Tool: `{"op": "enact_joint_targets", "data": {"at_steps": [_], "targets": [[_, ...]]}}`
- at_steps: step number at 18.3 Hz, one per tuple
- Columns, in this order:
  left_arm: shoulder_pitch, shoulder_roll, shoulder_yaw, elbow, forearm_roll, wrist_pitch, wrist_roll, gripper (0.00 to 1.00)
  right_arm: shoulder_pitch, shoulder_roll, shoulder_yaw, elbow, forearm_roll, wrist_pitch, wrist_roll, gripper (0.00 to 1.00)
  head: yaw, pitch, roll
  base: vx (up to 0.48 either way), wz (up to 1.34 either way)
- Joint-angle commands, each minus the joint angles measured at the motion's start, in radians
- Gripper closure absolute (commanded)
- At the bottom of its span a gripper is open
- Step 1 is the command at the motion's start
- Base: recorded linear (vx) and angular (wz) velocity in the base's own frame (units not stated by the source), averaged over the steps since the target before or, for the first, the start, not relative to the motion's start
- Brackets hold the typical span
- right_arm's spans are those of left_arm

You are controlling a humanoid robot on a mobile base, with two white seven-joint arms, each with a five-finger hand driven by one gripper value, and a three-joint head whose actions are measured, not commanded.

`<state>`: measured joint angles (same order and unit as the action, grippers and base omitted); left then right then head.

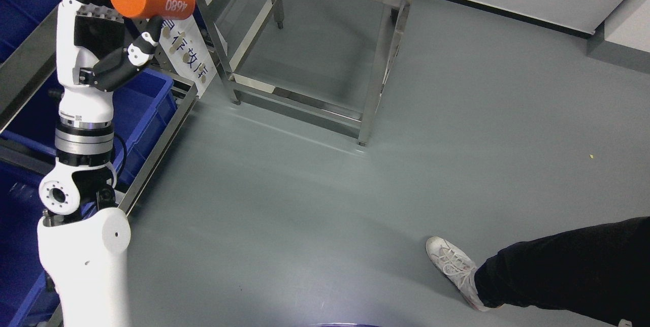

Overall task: Grab orange capacitor from left shelf to right desk
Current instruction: 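Carry the capacitor in the left hand while turning toward the red tray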

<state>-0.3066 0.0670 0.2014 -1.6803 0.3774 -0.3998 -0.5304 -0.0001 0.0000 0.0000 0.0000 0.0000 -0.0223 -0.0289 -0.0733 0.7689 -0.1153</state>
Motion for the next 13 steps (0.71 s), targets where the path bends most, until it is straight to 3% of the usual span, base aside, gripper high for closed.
{"op": "enact_joint_targets", "data": {"at_steps": [1,13], "targets": [[0.003,-0.001,-0.048,0.001,0.0,-0.001,0.0,0.92,0.02,-0.017,-0.012,-0.017,0.005,-0.001,0.0,0.0,0.0,0.0,0.0,0.123,-0.16],[0.0,0.001,-0.12,0.002,0.0,-0.001,0.0,0.92,0.02,-0.017,-0.012,-0.017,0.005,-0.001,0.0,0.0,0.0,0.0,0.0,0.2,-0.02]]}}
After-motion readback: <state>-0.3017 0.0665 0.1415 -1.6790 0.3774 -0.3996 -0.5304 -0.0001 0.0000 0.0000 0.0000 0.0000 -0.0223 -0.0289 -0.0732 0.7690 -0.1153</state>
